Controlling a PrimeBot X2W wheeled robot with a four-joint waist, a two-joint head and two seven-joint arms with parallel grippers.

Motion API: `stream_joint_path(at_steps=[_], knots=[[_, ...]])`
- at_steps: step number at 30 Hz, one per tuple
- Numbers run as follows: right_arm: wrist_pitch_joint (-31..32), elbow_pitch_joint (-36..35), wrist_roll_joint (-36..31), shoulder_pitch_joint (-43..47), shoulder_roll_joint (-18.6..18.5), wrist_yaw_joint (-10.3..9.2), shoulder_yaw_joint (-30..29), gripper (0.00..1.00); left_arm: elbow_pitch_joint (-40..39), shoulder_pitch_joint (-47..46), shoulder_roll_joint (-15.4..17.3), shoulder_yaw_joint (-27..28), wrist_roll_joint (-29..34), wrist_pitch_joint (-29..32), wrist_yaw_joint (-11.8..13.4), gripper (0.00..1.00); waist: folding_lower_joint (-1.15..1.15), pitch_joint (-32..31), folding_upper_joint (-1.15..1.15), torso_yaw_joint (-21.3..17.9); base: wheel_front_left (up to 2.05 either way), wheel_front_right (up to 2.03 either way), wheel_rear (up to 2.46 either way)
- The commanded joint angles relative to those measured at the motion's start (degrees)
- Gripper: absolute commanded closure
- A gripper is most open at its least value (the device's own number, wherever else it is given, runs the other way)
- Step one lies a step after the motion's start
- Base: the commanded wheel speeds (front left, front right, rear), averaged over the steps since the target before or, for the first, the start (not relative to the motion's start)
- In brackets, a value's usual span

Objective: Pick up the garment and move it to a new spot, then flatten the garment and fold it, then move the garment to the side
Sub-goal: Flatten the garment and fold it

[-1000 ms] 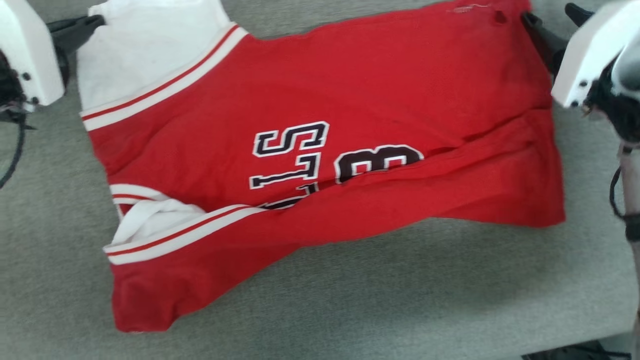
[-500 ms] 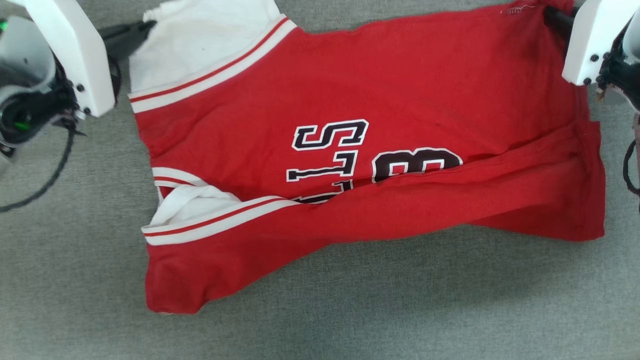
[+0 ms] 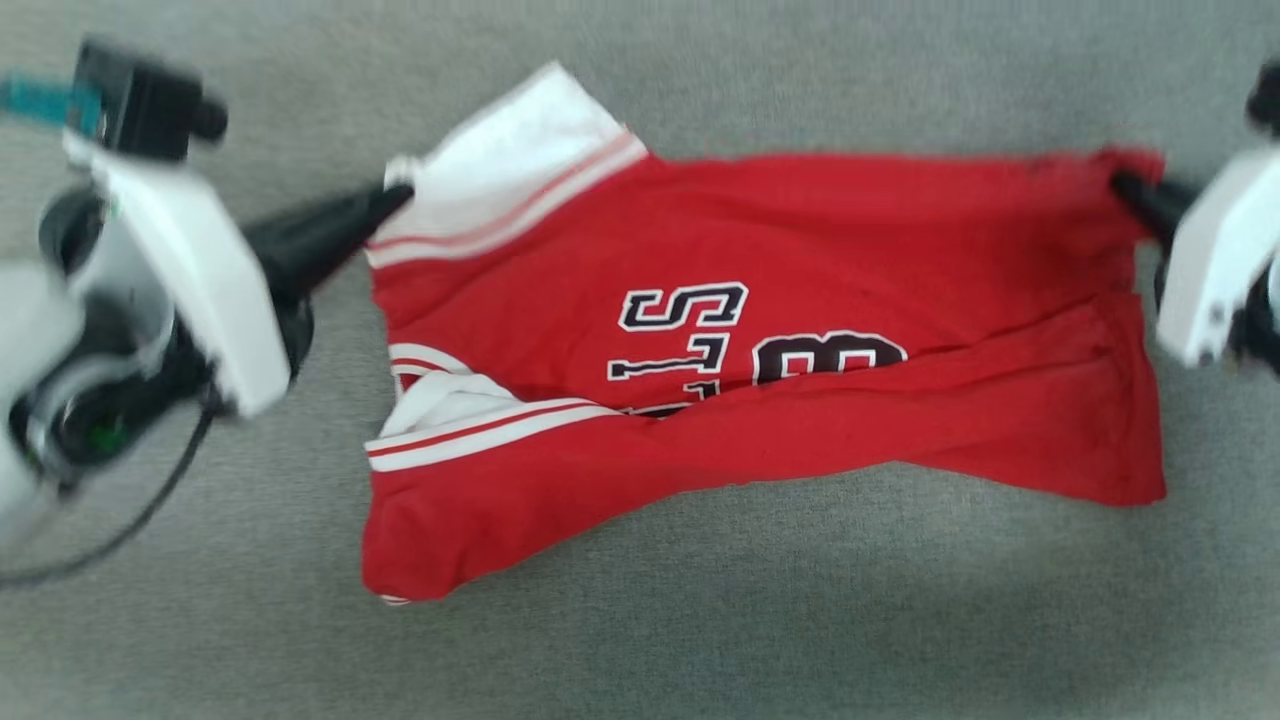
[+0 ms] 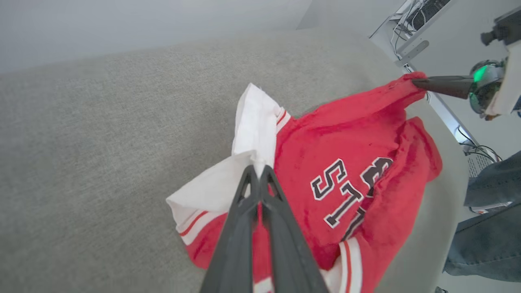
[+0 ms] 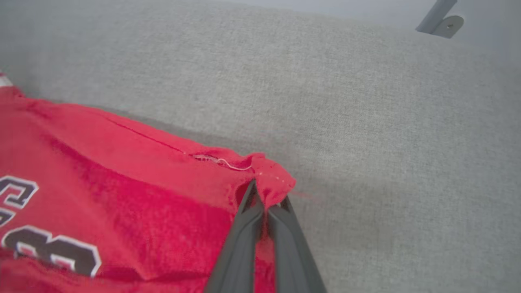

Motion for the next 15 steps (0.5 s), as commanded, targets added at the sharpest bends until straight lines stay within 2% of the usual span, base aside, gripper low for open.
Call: stream_joint_path(at_steps=[1, 7, 12, 15], knots=[[0.29, -2.44, 0.72, 3.57, -1.31, -0.01, -0.12, 1.0, -2.59, 2.59, 1.67, -0.09, 0.32, -2.19, 0.14, 1.0, 0.0, -2.73, 0.0, 1.02, 0.0, 0.0, 0.0], [1.5, -11.55, 2.89, 16.72, -4.01, 0.0, -3.34, 1.0, -12.3, 11.75, 7.75, -0.38, 1.56, -8.26, 0.14, 1.0, 0.0, -5.42, 0.0, 2.34, 0.0, 0.0, 0.0], [2.23, -16.03, 3.23, 23.77, -3.86, -0.01, -6.8, 1.0, -16.1, 17.37, 10.51, -0.47, 2.21, -11.3, 0.14, 1.0, 0.0, -5.85, 0.0, 2.8, 0.0, 0.0, 0.0], [2.5, -17.71, 2.77, 27.11, -3.02, -0.01, -8.83, 1.0, -16.42, 21.27, 10.96, -0.51, 3.3, -12.8, 0.14, 1.0, 0.0, -5.85, 0.0, 2.94, 0.0, 0.0, 0.0]])
